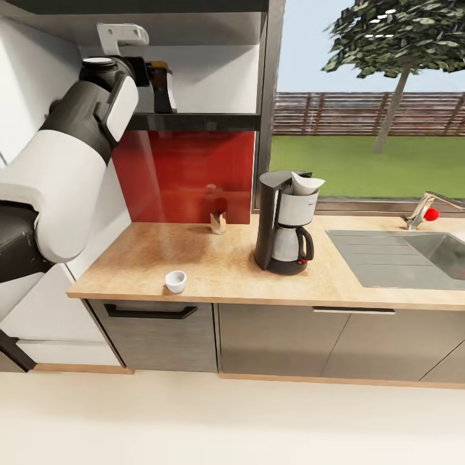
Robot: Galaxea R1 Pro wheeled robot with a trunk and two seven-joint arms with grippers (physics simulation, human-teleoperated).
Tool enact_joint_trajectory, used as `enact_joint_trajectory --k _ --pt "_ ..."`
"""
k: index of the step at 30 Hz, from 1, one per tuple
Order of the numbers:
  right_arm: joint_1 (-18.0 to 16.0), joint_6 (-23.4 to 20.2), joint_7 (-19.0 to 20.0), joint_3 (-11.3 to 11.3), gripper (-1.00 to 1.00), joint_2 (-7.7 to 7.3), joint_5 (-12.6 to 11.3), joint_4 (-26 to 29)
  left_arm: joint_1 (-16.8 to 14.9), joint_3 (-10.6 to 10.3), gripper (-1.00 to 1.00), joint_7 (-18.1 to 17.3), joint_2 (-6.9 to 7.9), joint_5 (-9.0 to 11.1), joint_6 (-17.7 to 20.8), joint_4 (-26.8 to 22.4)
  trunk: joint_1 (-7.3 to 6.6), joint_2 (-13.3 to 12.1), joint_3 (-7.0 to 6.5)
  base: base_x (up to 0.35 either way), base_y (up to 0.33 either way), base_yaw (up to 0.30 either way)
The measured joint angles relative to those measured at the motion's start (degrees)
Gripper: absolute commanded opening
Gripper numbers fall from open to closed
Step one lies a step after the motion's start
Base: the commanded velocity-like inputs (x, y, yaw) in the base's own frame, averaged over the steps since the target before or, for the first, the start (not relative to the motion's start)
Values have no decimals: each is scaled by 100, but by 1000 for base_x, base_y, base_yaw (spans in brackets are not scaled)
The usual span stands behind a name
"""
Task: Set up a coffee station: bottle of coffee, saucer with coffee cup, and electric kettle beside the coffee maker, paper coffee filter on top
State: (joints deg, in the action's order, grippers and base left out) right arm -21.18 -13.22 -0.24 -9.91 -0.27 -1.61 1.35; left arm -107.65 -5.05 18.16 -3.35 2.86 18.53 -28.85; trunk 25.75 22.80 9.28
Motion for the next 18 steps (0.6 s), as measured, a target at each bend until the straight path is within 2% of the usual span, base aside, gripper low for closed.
enact_joint_trajectory --k 4,11,18 --pt "0 -2 0 0 100 -2 1 0 29 16 100 21 -3 -9 -3 40 0 0 0 0 0 0" --pt "-2 -4 0 -3 100 28 -5 2 42 17 100 480 -8 26 0 63 0 0 0 10 0 0" --pt "-2 -4 0 4 100 35 -6 2 40 24 100 529 0 48 61 68 -3 1 0 252 0 0"
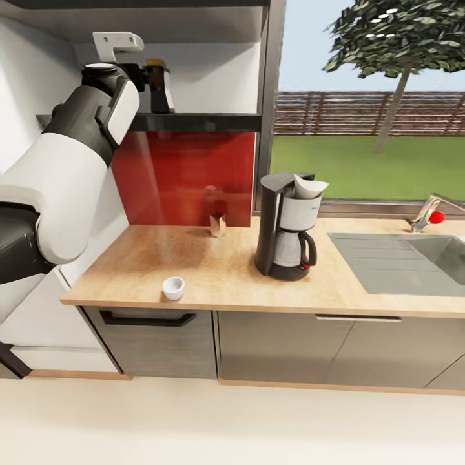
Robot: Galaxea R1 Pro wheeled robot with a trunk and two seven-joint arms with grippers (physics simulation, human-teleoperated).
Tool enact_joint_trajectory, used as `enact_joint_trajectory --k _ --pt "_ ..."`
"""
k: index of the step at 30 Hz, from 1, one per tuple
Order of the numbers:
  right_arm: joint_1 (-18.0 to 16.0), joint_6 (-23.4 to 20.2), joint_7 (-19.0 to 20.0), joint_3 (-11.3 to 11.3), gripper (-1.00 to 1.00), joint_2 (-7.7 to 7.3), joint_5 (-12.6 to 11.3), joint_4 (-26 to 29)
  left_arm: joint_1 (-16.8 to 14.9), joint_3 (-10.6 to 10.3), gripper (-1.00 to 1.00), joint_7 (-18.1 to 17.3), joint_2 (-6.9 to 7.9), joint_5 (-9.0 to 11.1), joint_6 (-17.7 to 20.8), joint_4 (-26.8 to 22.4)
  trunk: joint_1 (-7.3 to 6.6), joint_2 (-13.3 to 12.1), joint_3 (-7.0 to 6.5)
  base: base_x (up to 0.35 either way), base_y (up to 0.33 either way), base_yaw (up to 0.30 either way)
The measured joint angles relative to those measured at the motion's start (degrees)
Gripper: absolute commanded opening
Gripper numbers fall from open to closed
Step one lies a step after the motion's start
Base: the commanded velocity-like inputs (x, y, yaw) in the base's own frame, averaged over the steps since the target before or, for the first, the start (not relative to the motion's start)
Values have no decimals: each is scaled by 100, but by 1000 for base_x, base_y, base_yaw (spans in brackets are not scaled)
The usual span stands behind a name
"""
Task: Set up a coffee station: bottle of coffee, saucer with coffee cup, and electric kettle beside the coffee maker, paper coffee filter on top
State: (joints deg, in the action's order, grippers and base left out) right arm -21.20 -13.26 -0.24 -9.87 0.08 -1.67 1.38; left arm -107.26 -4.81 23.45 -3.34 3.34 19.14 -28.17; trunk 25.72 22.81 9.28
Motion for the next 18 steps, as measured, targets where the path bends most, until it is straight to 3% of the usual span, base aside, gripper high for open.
enact_joint_trajectory --k 10,18 --pt "2 2 0 0 100 -28 0 -2 0 -12 100 2 -12 5 7 -1 0 0 0 326 0 0" --pt "0 2 0 8 100 -42 0 -2 0 -9 100 -6 -13 9 -35 0 3 -1 0 71 0 0"
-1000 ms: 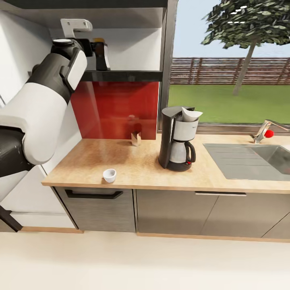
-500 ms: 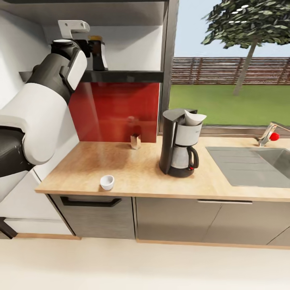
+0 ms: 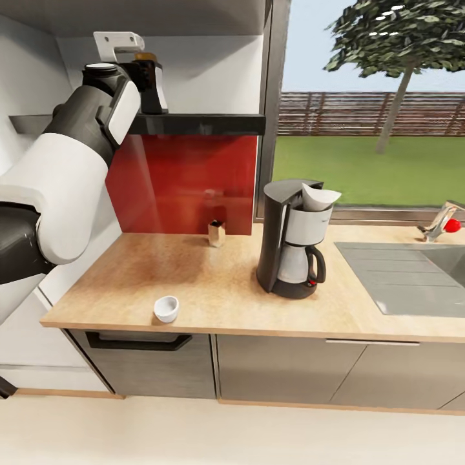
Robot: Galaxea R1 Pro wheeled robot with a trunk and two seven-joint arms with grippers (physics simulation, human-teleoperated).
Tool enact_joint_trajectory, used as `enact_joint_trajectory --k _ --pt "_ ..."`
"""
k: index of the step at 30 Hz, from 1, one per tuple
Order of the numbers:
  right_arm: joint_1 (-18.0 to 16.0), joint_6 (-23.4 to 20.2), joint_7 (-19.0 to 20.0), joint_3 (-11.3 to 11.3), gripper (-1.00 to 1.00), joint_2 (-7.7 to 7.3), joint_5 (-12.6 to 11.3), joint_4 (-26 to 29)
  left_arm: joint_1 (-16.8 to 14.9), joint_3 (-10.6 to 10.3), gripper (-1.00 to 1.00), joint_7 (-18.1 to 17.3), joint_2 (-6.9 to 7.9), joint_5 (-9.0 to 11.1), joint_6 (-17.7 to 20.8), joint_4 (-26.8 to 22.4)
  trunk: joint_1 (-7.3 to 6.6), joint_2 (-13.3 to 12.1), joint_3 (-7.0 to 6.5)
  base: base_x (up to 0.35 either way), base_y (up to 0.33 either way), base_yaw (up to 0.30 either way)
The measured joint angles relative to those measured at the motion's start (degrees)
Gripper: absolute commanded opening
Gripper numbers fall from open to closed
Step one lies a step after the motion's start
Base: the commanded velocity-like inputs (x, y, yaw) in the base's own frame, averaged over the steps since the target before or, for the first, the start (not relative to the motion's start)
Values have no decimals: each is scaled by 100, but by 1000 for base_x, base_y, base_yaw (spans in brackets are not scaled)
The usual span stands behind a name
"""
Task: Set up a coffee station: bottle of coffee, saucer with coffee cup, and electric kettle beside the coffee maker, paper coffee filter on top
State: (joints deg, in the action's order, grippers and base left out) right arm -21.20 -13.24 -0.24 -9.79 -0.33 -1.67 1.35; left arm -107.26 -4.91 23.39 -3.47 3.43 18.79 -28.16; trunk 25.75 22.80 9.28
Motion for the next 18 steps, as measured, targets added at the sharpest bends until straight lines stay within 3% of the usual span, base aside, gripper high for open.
enact_joint_trajectory --k 4,10,18 --pt "2 0 0 -5 100 0 0 0 0 -2 100 0 -3 -1 -3 0 0 0 0 39 0 0" --pt "3 -21 0 -8 100 -15 8 -6 4 -7 100 -6 -66 -1 -15 -19 -2 0 0 221 0 -60" --pt "19 -31 4 -9 100 -27 15 -8 17 -17 100 -7 -96 -10 -33 -34 0 0 0 31 0 -62"
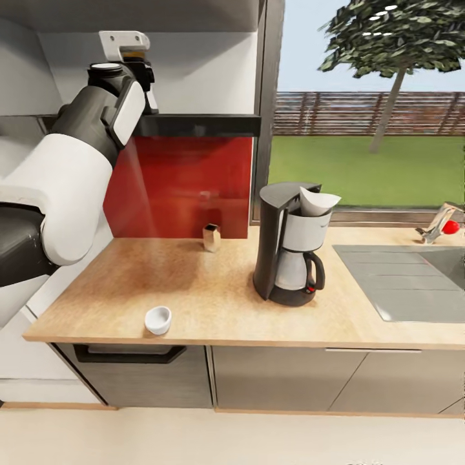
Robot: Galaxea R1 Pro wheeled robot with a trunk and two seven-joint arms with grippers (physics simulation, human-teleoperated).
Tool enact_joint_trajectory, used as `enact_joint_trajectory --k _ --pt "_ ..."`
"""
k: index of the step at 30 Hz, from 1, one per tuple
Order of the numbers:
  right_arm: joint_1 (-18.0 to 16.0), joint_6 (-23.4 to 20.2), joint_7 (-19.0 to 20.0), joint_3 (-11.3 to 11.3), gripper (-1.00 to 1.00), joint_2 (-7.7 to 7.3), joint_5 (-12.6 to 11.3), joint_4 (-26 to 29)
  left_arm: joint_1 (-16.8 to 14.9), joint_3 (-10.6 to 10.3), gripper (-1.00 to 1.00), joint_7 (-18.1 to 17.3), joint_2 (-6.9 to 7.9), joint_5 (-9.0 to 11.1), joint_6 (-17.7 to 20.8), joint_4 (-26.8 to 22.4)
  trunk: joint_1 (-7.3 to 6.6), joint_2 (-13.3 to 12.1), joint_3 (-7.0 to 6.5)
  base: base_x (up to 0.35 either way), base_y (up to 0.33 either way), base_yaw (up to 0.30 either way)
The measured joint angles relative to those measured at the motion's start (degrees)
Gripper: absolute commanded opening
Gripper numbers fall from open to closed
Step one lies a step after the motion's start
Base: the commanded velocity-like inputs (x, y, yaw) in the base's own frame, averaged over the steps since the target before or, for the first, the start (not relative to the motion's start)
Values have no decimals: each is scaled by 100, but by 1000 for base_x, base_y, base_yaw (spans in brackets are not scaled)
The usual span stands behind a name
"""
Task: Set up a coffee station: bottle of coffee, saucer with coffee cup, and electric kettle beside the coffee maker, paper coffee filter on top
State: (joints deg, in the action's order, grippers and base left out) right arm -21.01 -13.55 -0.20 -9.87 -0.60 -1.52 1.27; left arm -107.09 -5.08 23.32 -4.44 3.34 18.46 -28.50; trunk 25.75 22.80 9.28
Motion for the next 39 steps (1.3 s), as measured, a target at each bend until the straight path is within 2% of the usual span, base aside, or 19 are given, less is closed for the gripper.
enact_joint_trajectory --k 10,16,39 --pt "19 -4 13 1 100 11 -3 2 -1 -3 100 -2 6 3 1 -1 0 0 0 1 127 -178" --pt "20 -7 47 -6 100 66 -2 3 1 -10 100 -2 8 0 -4 -4 0 0 0 1 27 -11" --pt "20 2 43 -1 100 61 1 2 0 -21 100 -90 24 0 -4 -4 -2 1 0 68 35 0"
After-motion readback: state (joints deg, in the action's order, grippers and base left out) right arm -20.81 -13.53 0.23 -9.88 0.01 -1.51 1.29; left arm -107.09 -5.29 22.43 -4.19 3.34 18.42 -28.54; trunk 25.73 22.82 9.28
